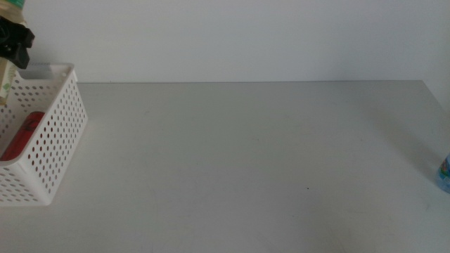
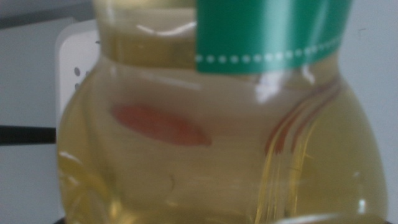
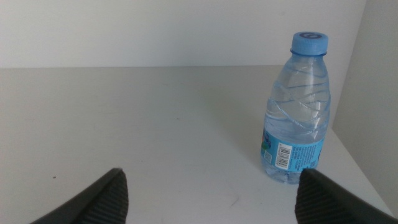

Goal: Use arms to grab the bottles and put them into the dustbin to the left of the table.

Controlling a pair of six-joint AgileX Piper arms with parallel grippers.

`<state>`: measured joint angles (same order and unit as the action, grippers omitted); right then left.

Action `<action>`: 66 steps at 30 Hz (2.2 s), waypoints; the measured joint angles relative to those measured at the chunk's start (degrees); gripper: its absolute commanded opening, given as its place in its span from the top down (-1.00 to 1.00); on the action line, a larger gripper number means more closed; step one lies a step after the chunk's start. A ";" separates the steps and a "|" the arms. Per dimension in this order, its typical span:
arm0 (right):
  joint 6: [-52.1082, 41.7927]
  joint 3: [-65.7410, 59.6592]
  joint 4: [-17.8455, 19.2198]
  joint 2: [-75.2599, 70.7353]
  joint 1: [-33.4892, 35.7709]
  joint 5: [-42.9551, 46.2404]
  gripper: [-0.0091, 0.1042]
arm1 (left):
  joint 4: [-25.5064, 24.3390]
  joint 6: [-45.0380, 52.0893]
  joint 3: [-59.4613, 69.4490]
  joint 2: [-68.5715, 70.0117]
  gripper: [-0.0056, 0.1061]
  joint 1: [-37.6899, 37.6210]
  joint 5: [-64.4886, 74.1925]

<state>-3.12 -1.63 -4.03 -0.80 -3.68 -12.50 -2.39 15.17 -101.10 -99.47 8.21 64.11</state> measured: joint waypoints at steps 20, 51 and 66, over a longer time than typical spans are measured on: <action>0.00 0.00 0.00 0.00 0.00 0.00 -0.40 | 7.96 4.41 -1.34 -15.13 0.67 4.42 3.92; 0.00 0.00 0.00 0.00 0.00 0.00 -0.40 | 19.16 7.23 -2.31 -0.72 -0.75 0.42 6.57; 0.00 0.00 0.00 0.00 0.00 0.00 -0.40 | 37.22 26.53 39.96 37.79 -0.75 -13.13 -18.47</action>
<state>-3.12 -1.63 -4.03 -0.80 -3.68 -12.50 34.83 41.70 -61.14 -61.67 -4.92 45.64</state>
